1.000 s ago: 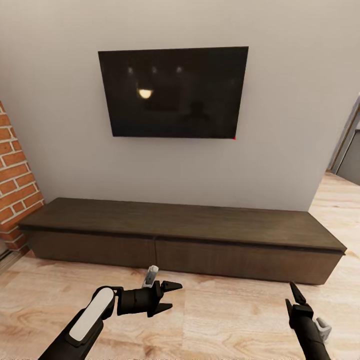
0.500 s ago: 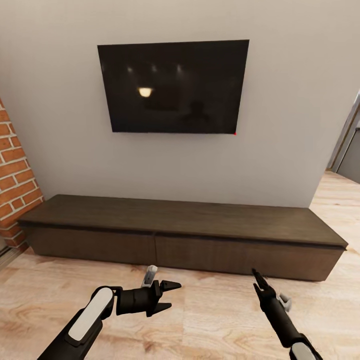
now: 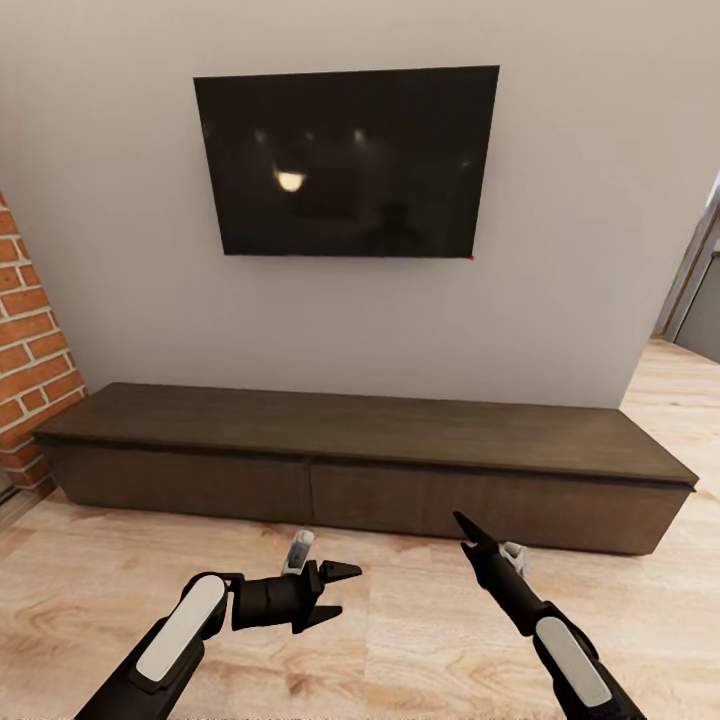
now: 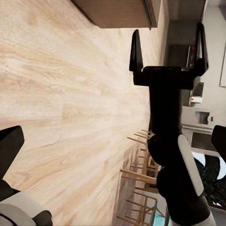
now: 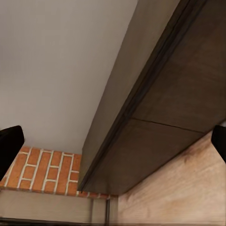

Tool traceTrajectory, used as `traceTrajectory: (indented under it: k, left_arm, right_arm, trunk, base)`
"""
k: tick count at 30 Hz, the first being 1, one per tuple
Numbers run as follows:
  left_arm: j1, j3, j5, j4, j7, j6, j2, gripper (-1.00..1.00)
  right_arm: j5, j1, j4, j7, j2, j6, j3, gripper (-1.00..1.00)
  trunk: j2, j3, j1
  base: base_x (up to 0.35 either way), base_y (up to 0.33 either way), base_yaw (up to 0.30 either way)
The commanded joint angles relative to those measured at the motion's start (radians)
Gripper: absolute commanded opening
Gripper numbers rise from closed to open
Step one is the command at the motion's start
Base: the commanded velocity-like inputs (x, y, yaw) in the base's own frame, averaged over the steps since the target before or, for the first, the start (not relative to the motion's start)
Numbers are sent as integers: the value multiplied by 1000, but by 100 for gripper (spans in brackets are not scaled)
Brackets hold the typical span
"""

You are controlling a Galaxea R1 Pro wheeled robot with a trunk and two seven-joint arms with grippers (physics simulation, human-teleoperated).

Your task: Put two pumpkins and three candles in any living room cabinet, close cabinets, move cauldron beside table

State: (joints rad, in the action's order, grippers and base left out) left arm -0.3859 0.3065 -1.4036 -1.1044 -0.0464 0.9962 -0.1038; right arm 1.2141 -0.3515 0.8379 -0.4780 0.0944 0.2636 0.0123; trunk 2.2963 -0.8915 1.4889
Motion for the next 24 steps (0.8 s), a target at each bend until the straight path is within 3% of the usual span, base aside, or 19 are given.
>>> traceTrajectory:
  k: [1,8,11,19,24]
  left_arm:
    - [-1,2,3,0,-5,1,-1,100]
    - [-1,1,3,0,-6,1,-2,100]
    - [-1,0,1,-4,-7,2,-3,100]
    - [-1,0,-1,-12,-7,4,-4,100]
    - [-1,11,-18,-15,-7,4,-2,100]
  right_arm:
    - [10,-2,2,-1,1,8,1,100]
    - [18,-7,12,-66,2,16,-2,100]
    - [85,-7,11,-156,6,26,-25,100]
    - [122,-7,10,-173,7,40,-42,100]
    - [117,-7,13,-164,22,89,-96,100]
  trunk:
    - [8,-4,4]
    - [57,-26,31]
    - [78,-36,42]
    - [134,-61,73]
    - [169,-76,92]
  base:
    - [0,0,0]
    - [0,0,0]
    - [0,0,0]
    - [0,0,0]
    - [0,0,0]
